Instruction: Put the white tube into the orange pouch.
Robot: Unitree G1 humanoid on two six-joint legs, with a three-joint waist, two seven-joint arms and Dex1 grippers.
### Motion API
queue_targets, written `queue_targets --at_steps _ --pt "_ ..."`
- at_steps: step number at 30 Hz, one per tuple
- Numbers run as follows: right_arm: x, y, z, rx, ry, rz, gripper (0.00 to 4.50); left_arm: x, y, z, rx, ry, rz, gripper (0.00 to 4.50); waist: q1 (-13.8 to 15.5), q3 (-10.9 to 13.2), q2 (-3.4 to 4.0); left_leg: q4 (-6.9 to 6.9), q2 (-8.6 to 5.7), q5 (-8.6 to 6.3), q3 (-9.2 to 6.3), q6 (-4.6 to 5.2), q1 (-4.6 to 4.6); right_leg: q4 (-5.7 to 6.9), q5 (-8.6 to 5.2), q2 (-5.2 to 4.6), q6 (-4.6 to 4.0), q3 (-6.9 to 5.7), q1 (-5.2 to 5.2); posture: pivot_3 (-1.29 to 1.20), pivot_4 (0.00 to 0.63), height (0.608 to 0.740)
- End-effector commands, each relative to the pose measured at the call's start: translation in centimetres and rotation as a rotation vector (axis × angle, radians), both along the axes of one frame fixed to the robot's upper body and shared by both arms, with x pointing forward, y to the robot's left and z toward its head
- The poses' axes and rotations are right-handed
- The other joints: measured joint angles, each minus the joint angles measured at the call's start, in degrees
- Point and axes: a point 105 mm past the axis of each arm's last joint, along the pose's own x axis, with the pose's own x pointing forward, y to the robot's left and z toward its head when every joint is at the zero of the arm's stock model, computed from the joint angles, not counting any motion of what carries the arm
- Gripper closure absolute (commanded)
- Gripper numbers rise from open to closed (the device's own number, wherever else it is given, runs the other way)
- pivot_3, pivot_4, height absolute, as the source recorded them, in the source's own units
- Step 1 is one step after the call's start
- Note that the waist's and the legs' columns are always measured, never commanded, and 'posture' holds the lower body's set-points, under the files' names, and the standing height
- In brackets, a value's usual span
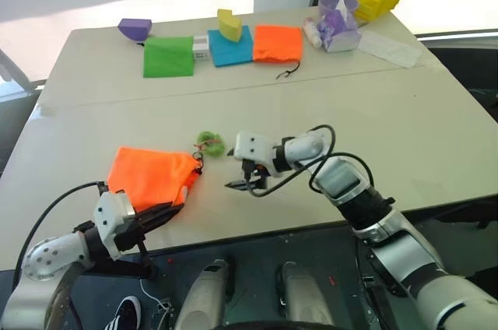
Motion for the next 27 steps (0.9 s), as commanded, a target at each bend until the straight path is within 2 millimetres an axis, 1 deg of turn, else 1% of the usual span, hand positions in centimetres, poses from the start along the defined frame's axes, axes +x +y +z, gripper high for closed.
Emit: queue_targets --at_steps 1,3,4,9,12,14,16,19,21,23,25,27 --pt "0.6 1.1 3.3 0.152 -0.03 -0.029 0.42 -0.1 -0.2 0.4 -0.004 -0.022 -0.022 4.5 -0.07 0.0 0.0 0.0 0.06 0.0 0.0 0.0 0.0 0.0 0.0 0.05 0.0 0.0 0.01 0.0 0.15 0.74" --pt "1.2 2.3 4.1 0.228 -0.017 -0.071 0.42 -0.1 -0.2 0.4 -0.005 -0.02 -0.025 4.5 -0.23 0.0 0.0 0.0 0.14 0.0 0.01 0.0 0.01 0.0 0.01 0.13 -0.01 0.0 0.01 0.0 0.15 0.74" --pt "1.5 2.9 4.1 0.248 -0.016 -0.087 0.42 0.0 -0.3 0.4 -0.006 -0.019 -0.026 4.5 -0.32 0.0 0.0 0.0 0.18 0.0 0.01 0.0 0.02 0.0 0.02 0.17 -0.04 0.0 0.02 0.0 0.15 0.74" --pt "2.7 5.4 3.0 0.267 -0.046 -0.157 0.42 0.0 -0.3 0.4 -0.007 -0.022 -0.027 4.5 -0.02 0.0 0.01 0.02 0.25 0.0 0.01 -0.01 0.14 -0.06 0.11 0.26 -0.16 0.0 -0.02 0.0 0.15 0.74" --pt "3.1 6.3 2.6 0.283 -0.043 -0.189 0.42 0.0 -0.4 0.4 -0.006 -0.021 -0.026 4.5 -0.04 0.0 0.01 0.02 0.25 0.0 0.06 -0.01 0.14 -0.11 0.2 0.27 -0.29 0.0 -0.02 0.0 0.15 0.74" --pt "3.6 6.5 2.1 0.256 -0.102 -0.207 0.42 -0.1 -0.4 0.5 -0.006 -0.021 -0.024 4.5 -0.03 0.0 0.01 0.02 0.25 0.0 0.08 -0.01 0.13 -0.11 0.23 0.29 -0.32 0.02 -0.04 0.0 0.15 0.74" --pt "4.0 6.5 1.8 0.25 -0.113 -0.221 0.42 -0.1 -0.4 0.5 -0.007 -0.02 -0.023 4.5 0.01 0.0 0.01 0.02 0.26 0.0 0.08 -0.02 0.14 -0.11 0.24 0.31 -0.32 0.02 -0.05 0.0 0.15 0.74" --pt "4.8 6.1 0.6 0.216 -0.081 -0.268 0.42 -0.2 -0.4 0.4 -0.006 -0.018 -0.02 4.5 -0.05 0.0 0.01 0.02 0.31 0.02 0.09 -0.05 0.15 -0.11 0.28 0.39 -0.32 0.04 -0.05 0.0 0.15 0.74" --pt "5.2 5.9 0.2 0.216 -0.072 -0.299 0.42 -0.2 -0.5 0.4 -0.006 -0.017 -0.021 4.5 -0.06 0.0 0.01 0.02 0.38 0.03 0.09 -0.07 0.17 -0.11 0.29 0.46 -0.33 0.04 -0.05 0.0 0.15 0.74" --pt "5.3 5.7 -0.6 0.172 -0.068 -0.299 0.42 -0.2 -0.5 0.4 -0.008 -0.018 -0.02 4.5 -0.06 0.0 0.01 0.01 0.43 0.04 0.09 -0.08 0.18 -0.1 0.29 0.5 -0.33 0.04 -0.06 0.0 0.15 0.74" --pt "4.8 5.8 -1.3 0.159 -0.014 -0.277 0.42 -0.2 -0.5 0.4 -0.009 -0.018 -0.019 4.5 -0.06 0.01 0.01 0.01 0.47 0.05 0.09 -0.09 0.18 -0.1 0.29 0.53 -0.33 0.04 -0.07 0.0 0.15 0.74" --pt "4.8 5.8 -1.5 0.155 -0.011 -0.286 0.42 -0.2 -0.5 0.4 -0.007 -0.017 -0.02 4.5 -0.09 0.01 0.01 0.01 0.48 0.05 0.09 -0.09 0.18 -0.1 0.29 0.53 -0.33 0.04 -0.07 0.0 0.15 0.74"
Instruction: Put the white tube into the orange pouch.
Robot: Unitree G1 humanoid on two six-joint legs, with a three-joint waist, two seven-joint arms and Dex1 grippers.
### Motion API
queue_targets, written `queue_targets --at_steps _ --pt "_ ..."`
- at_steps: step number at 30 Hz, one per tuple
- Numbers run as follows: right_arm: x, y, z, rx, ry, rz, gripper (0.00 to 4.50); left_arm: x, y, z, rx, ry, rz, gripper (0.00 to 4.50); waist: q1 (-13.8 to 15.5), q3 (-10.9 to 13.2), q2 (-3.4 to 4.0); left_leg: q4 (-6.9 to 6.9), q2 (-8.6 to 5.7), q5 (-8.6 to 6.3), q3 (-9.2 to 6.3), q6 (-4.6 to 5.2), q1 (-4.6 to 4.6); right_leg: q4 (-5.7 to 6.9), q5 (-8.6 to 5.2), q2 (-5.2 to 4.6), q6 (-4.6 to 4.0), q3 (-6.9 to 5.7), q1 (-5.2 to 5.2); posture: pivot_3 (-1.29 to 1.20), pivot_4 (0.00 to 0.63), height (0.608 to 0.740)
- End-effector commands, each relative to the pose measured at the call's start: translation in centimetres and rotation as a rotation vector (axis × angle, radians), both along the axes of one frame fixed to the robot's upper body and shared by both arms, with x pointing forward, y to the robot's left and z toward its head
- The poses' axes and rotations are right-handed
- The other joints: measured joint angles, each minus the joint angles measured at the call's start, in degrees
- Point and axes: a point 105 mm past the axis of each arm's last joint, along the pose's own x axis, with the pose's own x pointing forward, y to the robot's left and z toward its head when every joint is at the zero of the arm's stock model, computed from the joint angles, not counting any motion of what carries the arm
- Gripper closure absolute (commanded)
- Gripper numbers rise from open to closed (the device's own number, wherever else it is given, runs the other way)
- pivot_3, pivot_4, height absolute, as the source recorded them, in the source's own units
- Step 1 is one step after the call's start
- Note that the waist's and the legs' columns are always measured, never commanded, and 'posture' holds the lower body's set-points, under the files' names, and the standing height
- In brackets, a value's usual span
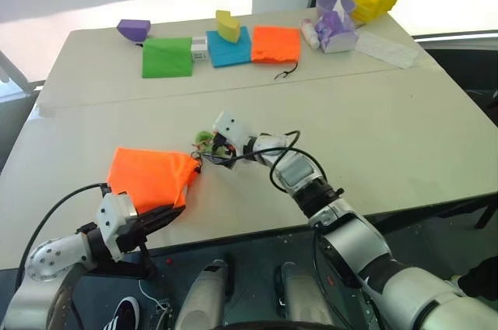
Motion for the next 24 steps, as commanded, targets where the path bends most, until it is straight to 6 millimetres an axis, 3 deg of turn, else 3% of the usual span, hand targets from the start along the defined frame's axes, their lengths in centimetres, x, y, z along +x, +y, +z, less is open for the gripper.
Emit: queue_targets --at_steps 1,3,6,11,13,16,21,24 --pt "0.0 0.9 1.3 0.017 -0.028 0.019 0.42 -0.1 -0.4 0.8 -0.001 -0.037 -0.017 4.5 -0.07 0.0 0.0 0.0 0.0 0.0 0.01 0.0 0.01 0.0 0.0 0.0 0.0 0.0 0.01 0.0 0.15 0.74" --pt "0.4 0.8 1.6 0.043 -0.028 -0.007 0.42 -0.1 -0.4 0.9 0.0 -0.037 -0.018 4.5 -0.06 0.0 0.0 0.0 0.0 0.0 0.02 0.0 0.01 0.0 0.0 0.0 0.0 0.02 0.0 0.0 0.15 0.74" --pt "0.6 0.9 2.2 0.093 -0.008 -0.016 1.24 -0.1 -0.4 0.9 -0.001 -0.037 -0.019 4.5 -0.04 0.0 0.0 0.0 0.0 0.0 0.02 0.0 0.01 0.0 0.01 0.0 -0.01 0.02 0.0 0.0 0.15 0.74" --pt "0.1 1.2 2.4 0.104 -0.005 0.023 3.77 -0.2 -0.4 0.9 0.002 -0.037 -0.022 4.5 -0.03 0.0 0.0 0.0 0.0 0.0 0.02 0.0 0.01 0.0 0.02 0.0 -0.03 0.02 0.0 0.0 0.15 0.74" --pt "0.3 0.9 2.7 0.13 0.0 0.005 4.45 -0.2 -0.4 0.9 0.004 -0.038 -0.022 4.5 -0.03 0.0 0.0 -0.01 0.0 0.0 0.02 0.0 0.01 0.0 0.02 0.0 -0.03 0.02 0.0 0.0 0.15 0.74" --pt "0.7 -0.1 3.1 0.157 0.017 -0.022 4.45 -0.1 -0.4 1.0 0.002 -0.041 -0.023 4.5 0.03 0.0 0.0 -0.01 0.0 0.0 0.02 0.0 0.01 0.0 0.02 0.0 -0.03 0.02 0.0 0.0 0.15 0.74" --pt "1.7 -4.1 3.2 0.111 -0.018 -0.09 4.45 0.8 -0.7 1.6 -0.001 -0.087 -0.017 4.5 0.3 0.0 0.0 0.0 0.0 0.0 0.05 0.0 0.01 0.0 0.02 -0.04 -0.04 0.01 0.02 0.0 0.15 0.74" --pt "2.1 -8.9 3.0 0.04 -0.039 -0.141 4.45 1.9 -0.9 2.2 0.008 -0.14 -0.019 4.5 0.6 0.0 0.0 0.01 0.0 0.0 0.12 0.0 0.0 -0.01 0.03 -0.08 -0.06 0.02 0.03 0.0 0.15 0.74"
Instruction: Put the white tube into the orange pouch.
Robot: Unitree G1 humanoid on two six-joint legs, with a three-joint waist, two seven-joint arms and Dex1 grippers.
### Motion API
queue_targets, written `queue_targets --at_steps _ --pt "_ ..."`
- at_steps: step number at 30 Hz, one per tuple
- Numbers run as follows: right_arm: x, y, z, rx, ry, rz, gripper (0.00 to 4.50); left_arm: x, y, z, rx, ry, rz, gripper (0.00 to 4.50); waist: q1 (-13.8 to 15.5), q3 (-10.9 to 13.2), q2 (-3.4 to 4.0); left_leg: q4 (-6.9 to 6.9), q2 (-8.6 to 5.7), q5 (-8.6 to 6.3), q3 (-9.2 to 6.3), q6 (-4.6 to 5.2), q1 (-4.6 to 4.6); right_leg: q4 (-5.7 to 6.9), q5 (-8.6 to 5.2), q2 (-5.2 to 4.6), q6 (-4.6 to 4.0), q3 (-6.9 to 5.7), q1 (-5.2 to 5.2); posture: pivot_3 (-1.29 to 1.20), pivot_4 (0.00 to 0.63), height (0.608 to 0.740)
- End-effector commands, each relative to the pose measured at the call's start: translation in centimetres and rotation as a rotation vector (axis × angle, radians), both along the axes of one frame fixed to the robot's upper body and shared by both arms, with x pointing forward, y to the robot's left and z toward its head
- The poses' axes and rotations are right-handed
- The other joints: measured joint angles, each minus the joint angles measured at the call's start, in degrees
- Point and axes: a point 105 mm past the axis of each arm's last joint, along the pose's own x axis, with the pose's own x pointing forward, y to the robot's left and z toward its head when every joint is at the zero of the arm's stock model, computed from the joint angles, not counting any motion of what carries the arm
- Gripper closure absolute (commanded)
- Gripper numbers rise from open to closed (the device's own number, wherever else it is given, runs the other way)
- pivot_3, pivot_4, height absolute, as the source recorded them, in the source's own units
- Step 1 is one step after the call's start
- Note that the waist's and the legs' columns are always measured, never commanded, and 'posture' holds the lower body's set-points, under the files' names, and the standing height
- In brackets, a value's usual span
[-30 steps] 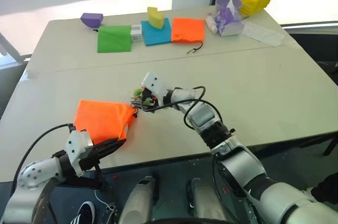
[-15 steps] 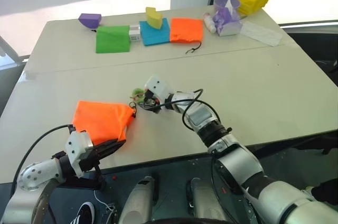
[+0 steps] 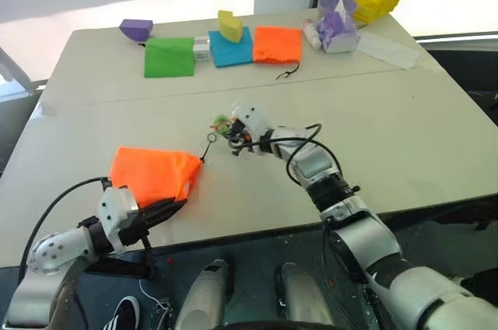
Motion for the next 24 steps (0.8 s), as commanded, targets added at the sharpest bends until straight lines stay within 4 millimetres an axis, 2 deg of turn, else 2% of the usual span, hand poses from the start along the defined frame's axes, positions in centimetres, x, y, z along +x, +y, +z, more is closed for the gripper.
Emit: queue_targets --at_steps 1,5,8,10,14,17,19,24 --pt "0.2 -5.0 1.3 -0.043 -0.051 -0.042 4.45 1.1 -0.6 1.3 0.009 -0.09 -0.016 4.5 0.33 0.0 0.0 0.0 0.0 0.0 0.01 0.0 -0.01 -0.01 0.0 -0.02 0.0 -0.02 0.01 0.0 0.15 0.74" --pt "-0.1 -10.6 1.5 -0.132 -0.046 -0.122 4.45 2.1 -1.1 1.5 0.022 -0.114 -0.051 4.5 0.04 0.0 0.0 0.05 0.0 0.01 0.12 0.02 -0.05 -0.13 0.0 -0.08 0.0 -0.01 0.24 0.0 0.15 0.74" --pt "-1.2 -12.7 1.5 -0.169 -0.026 -0.127 4.45 2.7 -1.5 1.8 0.019 -0.124 -0.076 4.5 0.02 0.0 0.0 0.07 0.03 0.02 0.13 0.03 -0.08 -0.14 0.0 -0.07 0.01 -0.02 0.23 0.0 0.15 0.74" --pt "-2.1 -13.5 1.2 -0.196 -0.015 -0.117 4.45 3.1 -1.7 1.9 0.02 -0.133 -0.091 4.5 -0.03 0.0 -0.01 0.08 0.08 0.03 0.13 0.05 -0.1 -0.16 0.0 -0.04 0.02 -0.03 0.22 0.0 0.15 0.74" --pt "-5.7 -15.0 0.4 -0.244 0.074 -0.034 4.45 3.8 -2.8 2.2 0.022 -0.159 -0.141 4.5 0.44 0.01 -0.01 0.14 0.11 0.08 0.12 0.14 -0.15 -0.22 0.0 -0.04 0.03 -0.06 0.26 0.0 0.15 0.74" --pt "-9.8 -16.1 0.1 -0.282 0.191 0.091 4.45 3.8 -3.3 2.2 0.013 -0.153 -0.165 4.5 0.7 0.0 -0.02 0.22 0.09 -0.01 0.12 0.13 -0.19 -0.38 0.0 -0.1 0.04 -0.12 0.42 0.0 0.15 0.74" --pt "-11.8 -16.4 0.1 -0.296 0.25 0.145 4.45 3.3 -3.5 1.9 0.008 -0.13 -0.181 4.5 0.89 0.0 -0.02 0.3 0.08 -0.1 0.15 0.25 -0.17 -0.49 0.0 -0.14 0.05 -0.13 0.52 0.0 0.15 0.74" --pt "-13.2 -16.7 -0.6 -0.332 0.306 0.163 4.45 1.1 -3.5 0.6 0.013 -0.027 -0.233 4.5 -0.25 0.01 -0.05 0.3 0.09 -0.16 0.3 0.29 -0.14 -0.55 0.01 -0.52 0.06 -0.34 0.51 0.0 0.15 0.74"
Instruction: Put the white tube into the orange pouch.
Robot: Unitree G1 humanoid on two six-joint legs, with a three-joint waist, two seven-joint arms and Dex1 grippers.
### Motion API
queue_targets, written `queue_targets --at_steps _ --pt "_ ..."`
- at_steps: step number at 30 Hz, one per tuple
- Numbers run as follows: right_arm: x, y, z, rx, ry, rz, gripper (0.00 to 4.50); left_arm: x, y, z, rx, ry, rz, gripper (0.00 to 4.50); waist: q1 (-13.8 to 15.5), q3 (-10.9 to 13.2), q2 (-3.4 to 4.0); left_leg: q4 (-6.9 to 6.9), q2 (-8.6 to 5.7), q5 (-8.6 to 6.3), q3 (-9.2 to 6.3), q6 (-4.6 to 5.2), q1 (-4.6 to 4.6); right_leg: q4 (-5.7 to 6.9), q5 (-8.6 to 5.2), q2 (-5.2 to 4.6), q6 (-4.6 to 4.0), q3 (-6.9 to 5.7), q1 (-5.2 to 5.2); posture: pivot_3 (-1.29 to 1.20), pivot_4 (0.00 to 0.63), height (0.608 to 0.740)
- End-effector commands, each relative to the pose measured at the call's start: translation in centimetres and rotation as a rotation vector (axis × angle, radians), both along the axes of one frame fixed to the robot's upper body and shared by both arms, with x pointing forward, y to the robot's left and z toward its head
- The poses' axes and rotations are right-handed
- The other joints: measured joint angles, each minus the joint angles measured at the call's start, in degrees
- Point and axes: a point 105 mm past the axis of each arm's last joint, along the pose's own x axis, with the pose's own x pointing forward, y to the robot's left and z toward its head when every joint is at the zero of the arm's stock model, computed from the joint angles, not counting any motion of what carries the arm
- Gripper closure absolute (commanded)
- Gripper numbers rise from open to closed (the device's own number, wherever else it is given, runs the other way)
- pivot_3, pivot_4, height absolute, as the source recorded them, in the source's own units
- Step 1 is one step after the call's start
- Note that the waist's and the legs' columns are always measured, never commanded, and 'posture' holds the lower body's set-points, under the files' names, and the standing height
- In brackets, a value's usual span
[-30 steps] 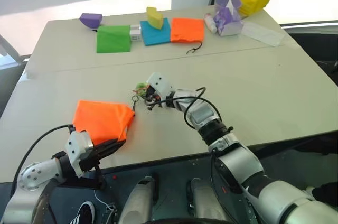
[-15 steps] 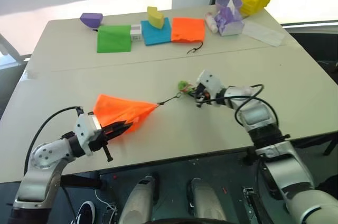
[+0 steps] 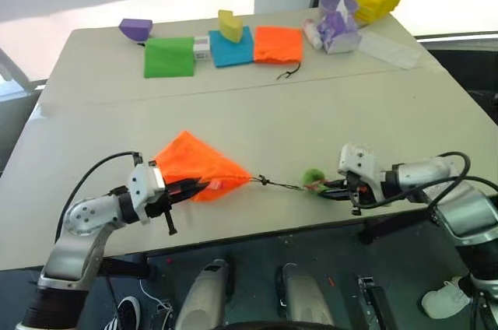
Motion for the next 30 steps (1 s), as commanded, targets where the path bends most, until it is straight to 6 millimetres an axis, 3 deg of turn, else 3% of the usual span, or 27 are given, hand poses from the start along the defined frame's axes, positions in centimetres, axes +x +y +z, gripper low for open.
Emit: queue_targets --at_steps 1,6,8,11,16,17,21,23,27,30 --pt "-0.7 -0.3 0.3 -0.044 -0.004 0.028 4.45 -1.8 0.0 0.0 0.027 0.035 -0.067 4.5 -0.02 0.0 0.0 0.0 0.01 0.0 0.02 0.0 0.01 0.0 0.0 -0.06 0.0 -0.07 -0.01 0.0 0.15 0.74" --pt "-0.2 -0.1 0.2 -0.041 -0.034 0.028 4.45 -2.6 0.8 -0.4 0.049 0.093 -0.075 4.5 0.34 0.0 -0.01 -0.01 0.03 -0.02 0.02 0.0 -0.05 -0.08 0.0 -0.19 -0.01 -0.23 -0.01 0.0 0.15 0.74" --pt "2.1 0.0 0.7 -0.013 -0.107 -0.052 4.45 -2.4 0.9 -0.1 -0.023 0.166 -0.031 4.5 0.07 -0.01 -0.05 -0.01 0.02 -0.04 0.06 0.04 -0.08 -0.14 0.0 -0.33 -0.01 -0.36 0.0 0.0 0.15 0.74" --pt "2.7 0.3 0.8 -0.012 -0.136 -0.042 4.45 -2.7 0.7 0.1 -0.09 0.238 -0.018 4.5 -0.15 0.0 -0.03 -0.02 0.03 -0.06 0.11 0.07 -0.14 -0.2 0.0 -0.46 0.0 -0.51 -0.07 0.0 0.15 0.74" --pt "2.1 0.6 0.8 0.0 -0.101 -0.003 4.5 -3.1 0.7 0.7 -0.123 0.317 0.017 2.07 0.29 0.0 -0.04 -0.01 0.02 -0.05 0.18 0.08 -0.09 -0.14 0.13 -1.04 0.13 -1.41 -0.06 0.0 0.15 0.74" --pt "2.1 0.6 1.0 0.012 -0.097 -0.002 4.5 -3.8 0.8 1.4 -0.172 0.399 -0.009 1.63 0.32 0.0 -0.04 -0.02 0.02 -0.05 0.16 0.08 -0.1 -0.13 0.13 -1.04 0.15 -1.46 -0.06 0.0 0.15 0.74" --pt "2.2 0.7 2.2 0.064 -0.096 -0.002 4.5 -4.2 0.9 3.9 -0.252 0.453 -0.045 1.63 0.29 0.04 -0.07 -0.02 0.02 -0.05 0.09 0.09 -0.09 -0.03 0.11 -1.04 0.19 -1.55 -0.07 0.0 0.15 0.74" --pt "2.6 0.9 2.8 0.088 -0.115 -0.011 4.5 -3.5 0.6 5.2 -0.219 0.379 -0.049 1.63 0.29 0.05 -0.07 0.01 0.02 -0.05 0.09 0.08 -0.08 0.01 0.11 -1.04 0.19 -1.57 -0.06 0.0 0.15 0.74" --pt "3.4 1.5 4.0 0.142 -0.151 -0.027 4.5 0.4 -1.7 7.4 -0.169 0.133 -0.036 1.63 0.68 0.06 0.03 0.22 0.03 -0.06 0.08 0.07 -0.06 -0.02 0.2 -1.21 0.09 -1.83 0.18 0.0 0.15 0.74" --pt "3.9 1.8 5.0 0.176 -0.175 -0.036 4.5 2.9 -4.0 7.4 -0.141 0.05 -0.049 1.63 0.51 0.05 0.0 0.62 0.02 -0.13 0.08 0.19 -0.1 -0.1 0.23 -1.21 0.07 -1.89 0.5 0.0 0.15 0.74"
